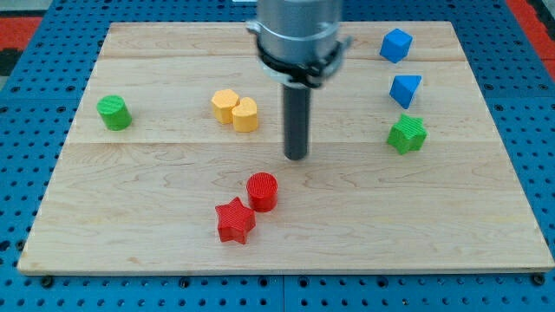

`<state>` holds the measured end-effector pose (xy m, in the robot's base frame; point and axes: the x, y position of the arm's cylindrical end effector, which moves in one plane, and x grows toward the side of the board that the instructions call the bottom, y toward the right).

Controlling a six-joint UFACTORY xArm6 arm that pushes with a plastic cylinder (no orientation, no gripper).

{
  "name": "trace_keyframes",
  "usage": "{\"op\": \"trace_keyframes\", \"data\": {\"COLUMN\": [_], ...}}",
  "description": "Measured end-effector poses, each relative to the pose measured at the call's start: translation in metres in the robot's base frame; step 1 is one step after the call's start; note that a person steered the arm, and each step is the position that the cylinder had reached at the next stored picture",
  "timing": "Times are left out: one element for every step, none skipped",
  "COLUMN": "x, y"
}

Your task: Move the green star down to the yellow blocks

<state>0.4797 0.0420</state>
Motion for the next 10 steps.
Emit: {"op": "trace_keyframes", "data": {"x": [0.006, -0.011, -0.052, -0.052, -0.039, -0.029, -0.028, -0.03, -0.03, -0.031], "y": [0.103, 0.196, 0.186, 0.157, 0.14, 0.103, 0.025, -0.051, -0.089, -0.048]}}
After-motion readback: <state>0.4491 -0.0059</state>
